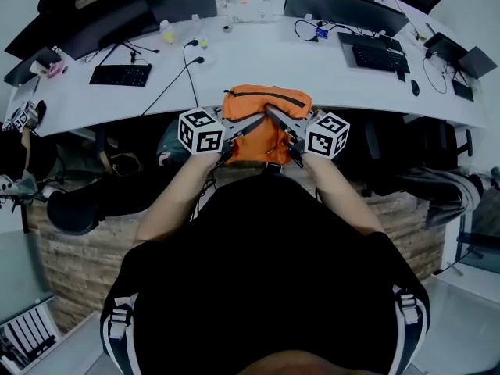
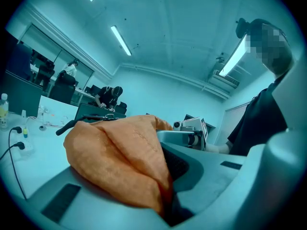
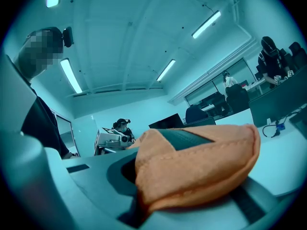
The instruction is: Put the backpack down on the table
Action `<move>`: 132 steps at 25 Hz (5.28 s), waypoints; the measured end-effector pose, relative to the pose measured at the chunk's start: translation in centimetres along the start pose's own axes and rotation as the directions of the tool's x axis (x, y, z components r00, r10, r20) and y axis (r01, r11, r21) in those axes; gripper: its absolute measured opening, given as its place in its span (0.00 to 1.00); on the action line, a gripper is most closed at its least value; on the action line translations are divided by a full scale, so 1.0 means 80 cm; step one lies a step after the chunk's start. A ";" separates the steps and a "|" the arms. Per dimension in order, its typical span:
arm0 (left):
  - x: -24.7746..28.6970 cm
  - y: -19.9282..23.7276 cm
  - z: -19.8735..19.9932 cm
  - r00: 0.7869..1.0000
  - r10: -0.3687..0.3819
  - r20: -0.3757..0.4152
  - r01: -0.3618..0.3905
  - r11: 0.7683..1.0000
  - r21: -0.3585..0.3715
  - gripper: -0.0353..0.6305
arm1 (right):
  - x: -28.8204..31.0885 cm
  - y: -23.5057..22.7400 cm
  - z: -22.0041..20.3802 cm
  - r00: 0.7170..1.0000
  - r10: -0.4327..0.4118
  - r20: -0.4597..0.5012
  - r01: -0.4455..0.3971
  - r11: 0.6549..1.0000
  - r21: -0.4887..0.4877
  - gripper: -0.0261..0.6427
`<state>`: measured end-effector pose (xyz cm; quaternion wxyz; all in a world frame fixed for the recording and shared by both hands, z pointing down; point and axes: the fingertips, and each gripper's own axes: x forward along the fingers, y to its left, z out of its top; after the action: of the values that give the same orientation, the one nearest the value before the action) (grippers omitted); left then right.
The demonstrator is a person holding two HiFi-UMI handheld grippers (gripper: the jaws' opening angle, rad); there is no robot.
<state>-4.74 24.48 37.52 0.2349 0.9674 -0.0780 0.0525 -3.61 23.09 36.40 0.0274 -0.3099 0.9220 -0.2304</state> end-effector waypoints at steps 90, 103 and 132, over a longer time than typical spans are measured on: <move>0.211 0.331 0.067 0.994 0.093 -0.053 -0.101 0.977 -0.190 0.15 | 0.104 -0.390 0.075 0.958 0.259 -0.124 -0.226 0.947 0.229 0.11; 0.241 0.352 0.077 0.992 0.121 -0.042 -0.127 0.973 -0.190 0.15 | 0.102 -0.425 0.088 0.946 0.296 -0.134 -0.260 0.937 0.233 0.11; 0.246 0.364 0.084 0.994 0.096 -0.052 -0.104 0.979 -0.177 0.15 | 0.107 -0.436 0.097 0.955 0.265 -0.133 -0.232 0.947 0.221 0.11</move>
<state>9.95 -6.65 47.31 0.3197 0.9359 -0.1259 0.0779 10.47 -9.55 45.66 0.0132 -0.1671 0.9245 -0.3422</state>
